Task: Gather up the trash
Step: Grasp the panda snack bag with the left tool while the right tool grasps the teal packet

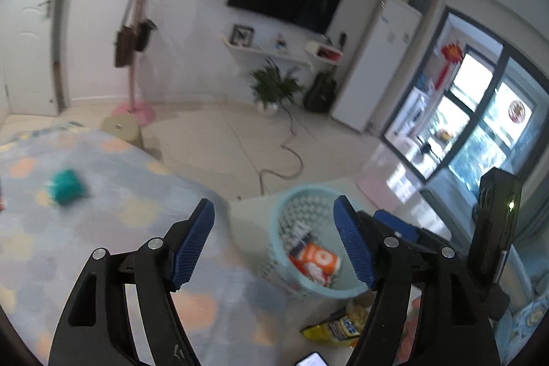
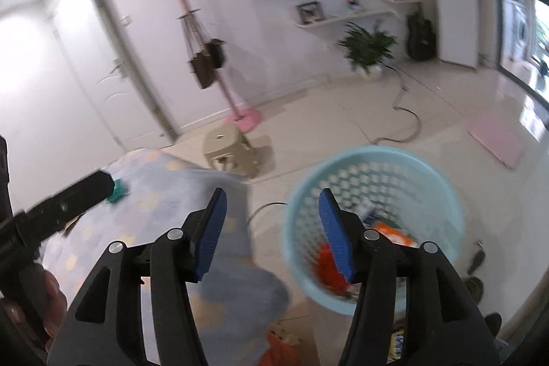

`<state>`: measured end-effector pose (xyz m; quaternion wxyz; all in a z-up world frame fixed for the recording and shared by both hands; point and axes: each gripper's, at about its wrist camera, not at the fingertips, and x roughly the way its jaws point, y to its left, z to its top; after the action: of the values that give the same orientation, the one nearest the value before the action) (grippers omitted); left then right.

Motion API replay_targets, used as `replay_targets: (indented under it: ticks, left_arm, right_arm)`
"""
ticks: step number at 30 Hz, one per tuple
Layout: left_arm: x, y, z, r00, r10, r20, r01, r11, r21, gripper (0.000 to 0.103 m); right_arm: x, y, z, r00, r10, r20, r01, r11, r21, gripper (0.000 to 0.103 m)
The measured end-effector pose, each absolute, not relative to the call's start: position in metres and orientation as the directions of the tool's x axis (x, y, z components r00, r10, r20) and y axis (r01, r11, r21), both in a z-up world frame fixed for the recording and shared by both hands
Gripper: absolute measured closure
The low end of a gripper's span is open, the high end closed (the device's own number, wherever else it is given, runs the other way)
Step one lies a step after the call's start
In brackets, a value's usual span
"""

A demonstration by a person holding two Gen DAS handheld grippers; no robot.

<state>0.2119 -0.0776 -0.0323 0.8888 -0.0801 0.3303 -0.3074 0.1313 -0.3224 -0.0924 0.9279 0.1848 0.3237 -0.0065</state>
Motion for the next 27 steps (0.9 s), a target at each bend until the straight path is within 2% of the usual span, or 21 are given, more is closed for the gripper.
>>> replay_targets:
  ticks: [6, 12, 16, 21, 24, 27]
  left_arm:
    - [0.206, -0.003, -0.014, 0.698, -0.51, -0.503, 0.392, 0.86, -0.327, 0.03]
    - [0.21, 0.076, -0.012, 0.769, -0.384, -0.512, 0.251, 0.917, -0.31, 0.03]
    - [0.223, 0.138, -0.027, 0.79, -0.252, -0.558, 0.114, 0.956, -0.27, 0.03]
    - [0.245, 0.207, -0.051, 0.763, -0.152, -0.628, -0.034, 0.961, -0.273, 0.03]
    - [0.263, 0.235, -0.066, 0.734, -0.136, -0.665, -0.083, 0.954, -0.287, 0.03]
    - [0.284, 0.249, -0.085, 0.69, -0.168, -0.704, -0.088, 0.946, -0.312, 0.03]
  right_arm:
    - [0.151, -0.251, -0.071, 0.786, 0.197, -0.586, -0.016, 0.954, 0.299, 0.045]
    - [0.178, -0.182, -0.059, 0.765, 0.256, -0.591, -0.124, 0.959, 0.255, 0.044]
    - [0.204, -0.141, -0.062, 0.732, 0.298, -0.613, -0.173, 0.951, 0.256, 0.044]
    - [0.249, -0.091, -0.081, 0.664, 0.345, -0.663, -0.229, 0.938, 0.259, 0.044]
    - [0.272, -0.063, -0.096, 0.636, 0.346, -0.689, -0.256, 0.938, 0.234, 0.043]
    - [0.292, -0.048, -0.11, 0.644, 0.315, -0.697, -0.251, 0.948, 0.197, 0.037]
